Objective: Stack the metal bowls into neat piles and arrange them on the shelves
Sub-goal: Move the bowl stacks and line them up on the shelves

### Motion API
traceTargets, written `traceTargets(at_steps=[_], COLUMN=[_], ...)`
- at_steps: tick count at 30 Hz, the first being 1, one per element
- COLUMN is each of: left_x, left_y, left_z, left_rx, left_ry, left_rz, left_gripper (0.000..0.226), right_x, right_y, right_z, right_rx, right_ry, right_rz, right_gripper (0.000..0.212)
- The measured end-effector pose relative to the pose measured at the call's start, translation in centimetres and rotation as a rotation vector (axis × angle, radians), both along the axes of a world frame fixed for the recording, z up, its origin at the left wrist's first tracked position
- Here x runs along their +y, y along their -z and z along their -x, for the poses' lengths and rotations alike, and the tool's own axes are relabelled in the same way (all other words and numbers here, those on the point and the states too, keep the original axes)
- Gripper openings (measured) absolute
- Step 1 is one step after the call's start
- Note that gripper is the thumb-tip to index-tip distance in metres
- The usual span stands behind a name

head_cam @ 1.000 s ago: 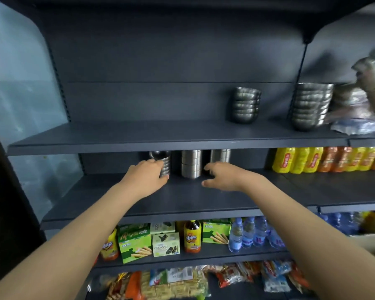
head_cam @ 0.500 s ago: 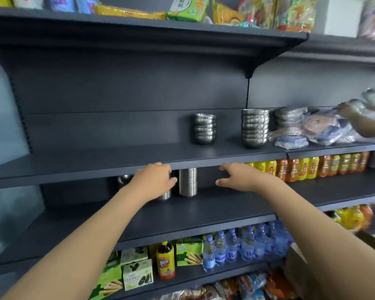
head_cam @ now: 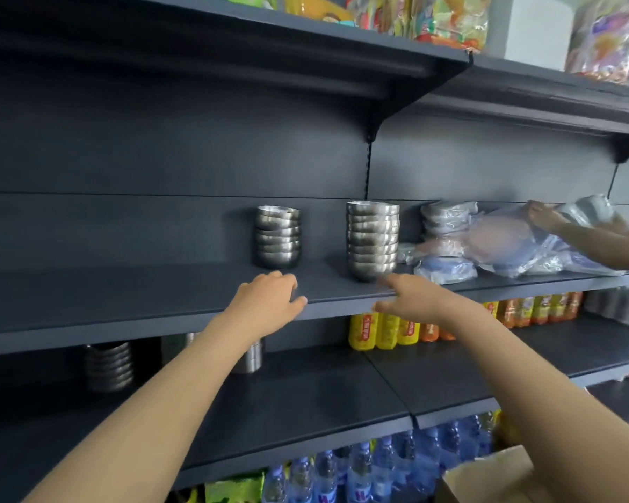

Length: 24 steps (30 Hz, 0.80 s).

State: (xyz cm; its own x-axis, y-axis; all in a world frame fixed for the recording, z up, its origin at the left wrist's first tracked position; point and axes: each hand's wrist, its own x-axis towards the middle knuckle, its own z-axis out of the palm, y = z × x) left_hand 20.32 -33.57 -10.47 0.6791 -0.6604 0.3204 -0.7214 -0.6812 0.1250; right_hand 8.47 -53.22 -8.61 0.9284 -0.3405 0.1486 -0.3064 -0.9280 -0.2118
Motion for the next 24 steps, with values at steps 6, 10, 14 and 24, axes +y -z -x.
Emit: traceTargets(at_steps=[6, 10, 14, 24], left_x=[-7.4, -11.3, -14.9, -21.3], left_y=[0.6, 0.8, 0.9, 2.6], left_z=[-3.7, -6.7, -10.6, -16.4], left_rx=[0.037, 0.026, 0.027, 0.285], left_ry=[0.020, 0.034, 0.065, 0.329], left_rz=[0.003, 0.017, 0.075, 0.482], left_gripper=[0.044, 0.046, 0.050, 0.084], right_x=[-7.2, -10.8, -14.1, -19.0], right_y=[-0.3, -0.9, -1.3, -0.3], right_z=[-3.0, -5.9, -9.0, -15.8], right_rx=[0.005, -0.075, -0.210, -0.662], right_ry=[0.042, 0.061, 0.076, -0.042], right_rz=[0.003, -0.017, -0.050, -0.498], right_gripper=[0.057, 0.050, 0.058, 0.089])
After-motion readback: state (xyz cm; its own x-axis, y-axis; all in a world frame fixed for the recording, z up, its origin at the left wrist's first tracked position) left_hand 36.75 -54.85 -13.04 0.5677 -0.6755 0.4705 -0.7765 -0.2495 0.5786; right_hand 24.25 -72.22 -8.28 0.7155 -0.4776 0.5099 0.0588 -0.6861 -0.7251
